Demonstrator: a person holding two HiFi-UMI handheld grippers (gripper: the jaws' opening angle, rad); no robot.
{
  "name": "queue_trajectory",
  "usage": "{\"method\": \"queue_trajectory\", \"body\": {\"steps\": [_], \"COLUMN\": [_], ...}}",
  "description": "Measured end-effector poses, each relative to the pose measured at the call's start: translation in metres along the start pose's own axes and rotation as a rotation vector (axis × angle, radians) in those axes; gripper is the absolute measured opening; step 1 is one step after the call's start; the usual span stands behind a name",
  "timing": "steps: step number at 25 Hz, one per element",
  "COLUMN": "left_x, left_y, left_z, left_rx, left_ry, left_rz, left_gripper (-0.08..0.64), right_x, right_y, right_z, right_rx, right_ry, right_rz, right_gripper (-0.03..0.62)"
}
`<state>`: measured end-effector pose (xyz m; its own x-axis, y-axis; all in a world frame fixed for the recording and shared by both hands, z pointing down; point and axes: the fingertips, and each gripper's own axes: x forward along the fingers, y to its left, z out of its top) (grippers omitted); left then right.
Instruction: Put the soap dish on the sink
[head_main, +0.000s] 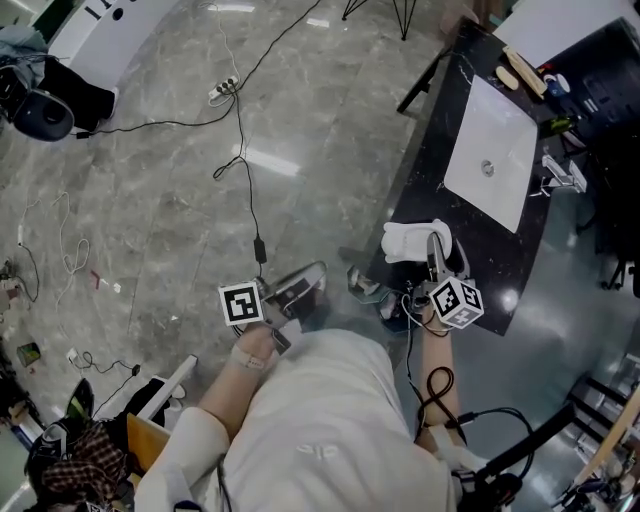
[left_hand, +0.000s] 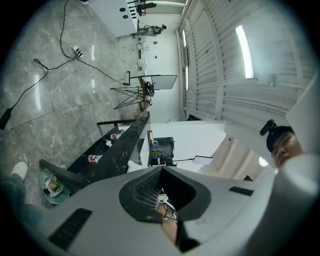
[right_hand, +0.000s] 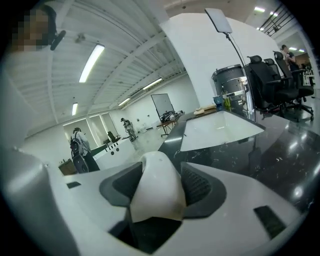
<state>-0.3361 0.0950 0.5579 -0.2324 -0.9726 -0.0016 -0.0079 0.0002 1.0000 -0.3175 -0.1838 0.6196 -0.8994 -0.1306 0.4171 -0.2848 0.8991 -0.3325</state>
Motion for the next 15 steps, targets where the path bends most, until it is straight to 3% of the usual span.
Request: {"method": "queue_trajectory", "body": {"steps": [4,15], "left_x": [-0.008,-0.019], "left_y": [0.009,0.009], "left_z": [-0.001,-0.01], "left_rx": [-0.013,-0.026], "left_ry": [-0.017,-0.031], "left_rz": [0.018,0.016], "left_gripper": [0.006,0.006], "right_x": [0.007,0.007], "right_y": [-0.002,0.006], "right_z": [-0.013,-0.017], "right_rx": [0.003,-0.049], "right_ry": [0.037,0.024], "right_rz": [-0.01,0.005], "right_gripper": [0.253,0.254]}}
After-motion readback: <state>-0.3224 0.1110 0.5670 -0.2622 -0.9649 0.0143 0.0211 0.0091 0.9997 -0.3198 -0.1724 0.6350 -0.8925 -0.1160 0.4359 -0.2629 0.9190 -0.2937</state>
